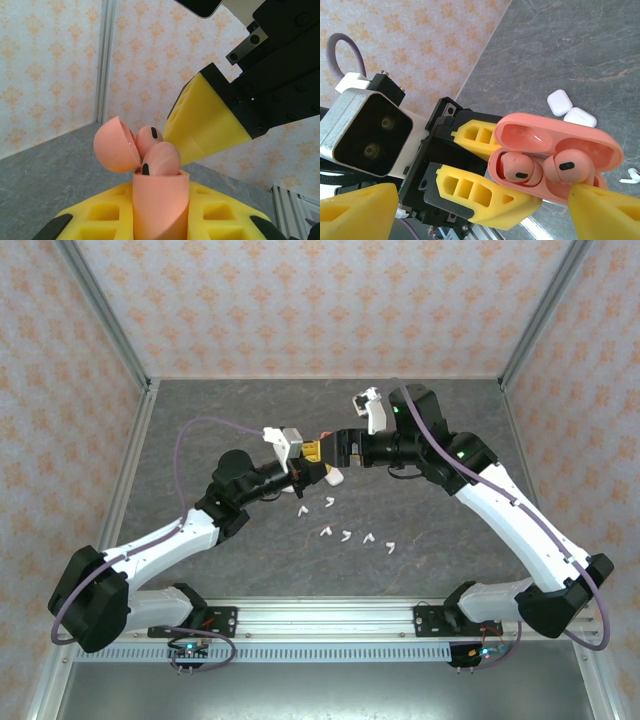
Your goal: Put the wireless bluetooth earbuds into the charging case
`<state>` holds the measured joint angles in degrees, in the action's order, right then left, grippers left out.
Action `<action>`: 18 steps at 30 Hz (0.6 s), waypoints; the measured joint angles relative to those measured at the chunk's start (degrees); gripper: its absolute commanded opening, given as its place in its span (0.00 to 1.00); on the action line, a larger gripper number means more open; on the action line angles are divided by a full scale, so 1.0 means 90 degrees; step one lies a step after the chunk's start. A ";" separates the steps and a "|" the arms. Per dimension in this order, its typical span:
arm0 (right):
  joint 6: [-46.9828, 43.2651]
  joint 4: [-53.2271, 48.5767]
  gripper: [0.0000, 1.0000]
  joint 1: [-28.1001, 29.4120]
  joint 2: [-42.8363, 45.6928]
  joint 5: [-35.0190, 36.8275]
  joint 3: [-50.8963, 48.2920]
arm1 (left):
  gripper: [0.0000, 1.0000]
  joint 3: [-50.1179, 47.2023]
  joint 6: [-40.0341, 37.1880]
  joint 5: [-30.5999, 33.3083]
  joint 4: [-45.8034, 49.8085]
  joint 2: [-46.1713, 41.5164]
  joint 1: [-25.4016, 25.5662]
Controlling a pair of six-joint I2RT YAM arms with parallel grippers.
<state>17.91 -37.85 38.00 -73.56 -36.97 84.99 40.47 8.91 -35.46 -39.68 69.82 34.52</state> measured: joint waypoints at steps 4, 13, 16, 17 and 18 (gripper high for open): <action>-0.0002 -0.0039 0.88 0.0000 0.0000 0.0017 0.0000 | 0.00 0.0000 0.0000 0.0000 0.0000 0.0000 0.0000; -0.0002 -0.0085 0.88 0.0000 0.0000 0.0102 0.0000 | 0.00 0.0000 -0.0002 0.0000 -0.0002 0.0010 0.0000; -0.0002 -0.0087 0.88 0.0000 0.0000 0.0109 0.0000 | 0.00 0.0000 -0.0002 0.0002 -0.0002 0.0010 0.0000; -0.0002 -0.0087 0.88 0.0000 0.0000 0.0107 0.0000 | 0.00 0.0000 -0.0002 0.0002 -0.0002 0.0010 0.0000; -0.0002 -0.0087 0.88 0.0000 0.0000 0.0107 0.0000 | 0.00 0.0000 -0.0002 0.0002 -0.0002 0.0010 0.0000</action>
<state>17.89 -38.63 38.00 -73.56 -36.01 84.99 40.47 8.88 -35.44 -39.70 69.91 34.52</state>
